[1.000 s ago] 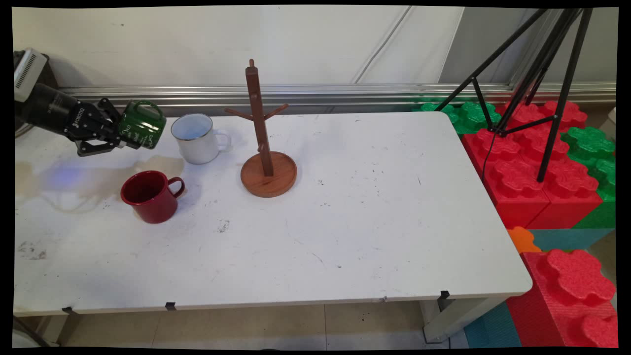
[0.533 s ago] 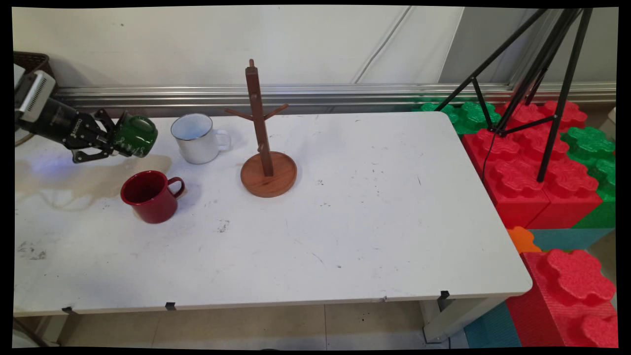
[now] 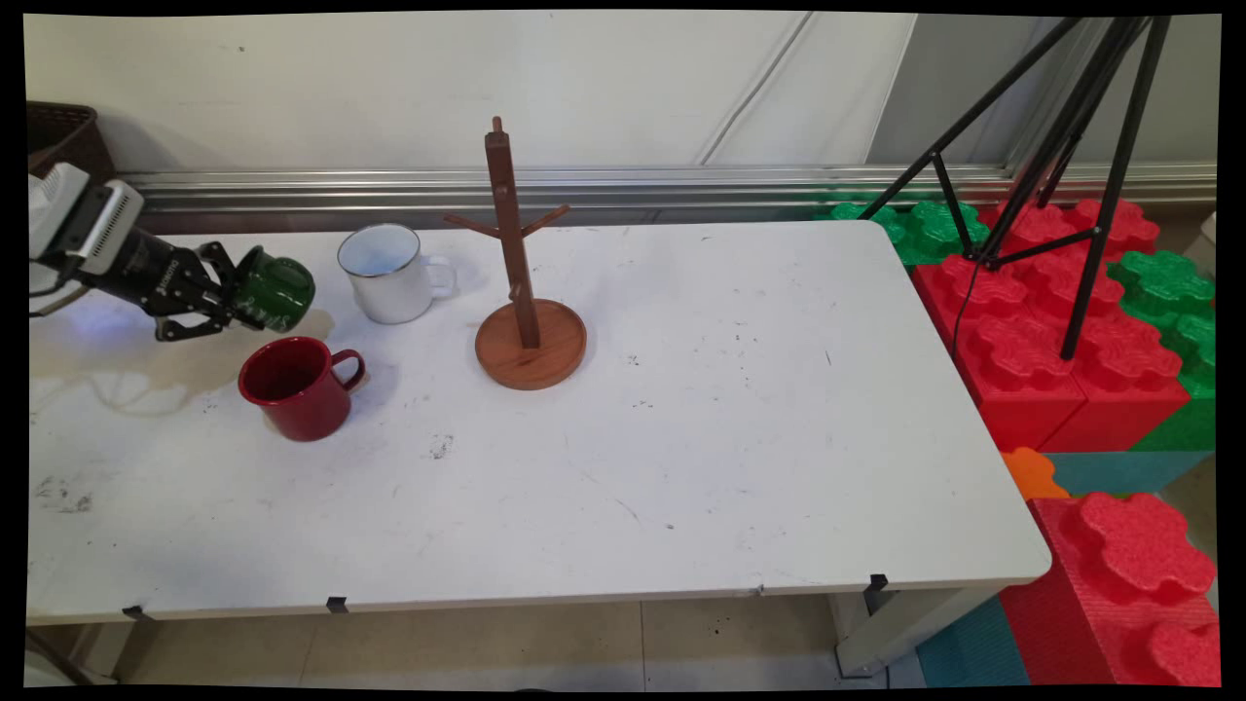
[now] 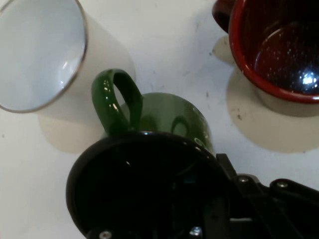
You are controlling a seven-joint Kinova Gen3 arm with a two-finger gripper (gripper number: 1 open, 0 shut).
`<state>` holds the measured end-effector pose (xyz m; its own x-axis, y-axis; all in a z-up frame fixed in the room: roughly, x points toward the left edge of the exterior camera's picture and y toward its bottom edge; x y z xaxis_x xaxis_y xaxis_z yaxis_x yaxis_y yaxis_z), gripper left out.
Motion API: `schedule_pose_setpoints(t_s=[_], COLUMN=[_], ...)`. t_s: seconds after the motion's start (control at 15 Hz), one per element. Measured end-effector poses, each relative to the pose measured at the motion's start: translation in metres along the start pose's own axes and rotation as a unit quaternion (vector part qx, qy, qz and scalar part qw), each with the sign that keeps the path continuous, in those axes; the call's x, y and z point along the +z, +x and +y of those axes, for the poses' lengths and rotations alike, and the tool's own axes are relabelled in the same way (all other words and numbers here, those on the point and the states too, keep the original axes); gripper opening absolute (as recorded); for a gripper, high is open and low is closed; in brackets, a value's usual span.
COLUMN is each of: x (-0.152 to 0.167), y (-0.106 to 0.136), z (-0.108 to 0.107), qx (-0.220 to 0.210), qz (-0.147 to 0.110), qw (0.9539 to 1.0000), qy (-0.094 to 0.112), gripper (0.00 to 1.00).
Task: Place the picked object on the table
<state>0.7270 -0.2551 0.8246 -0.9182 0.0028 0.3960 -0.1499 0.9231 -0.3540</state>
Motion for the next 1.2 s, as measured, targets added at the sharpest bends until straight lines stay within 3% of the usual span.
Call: schedule_pose_setpoints(t_s=[0.73,0.8,1.2], x=[0.028,0.029,0.031], y=[-0.001,-0.001,0.005], z=[-0.001,-0.001,-0.004], qx=[0.008,0.009,0.011], qz=[-0.010,-0.010,-0.005], qw=[0.9998,0.9998,0.9999], qy=[-0.012,-0.014,-0.009], gripper=[0.00,1.00,1.00])
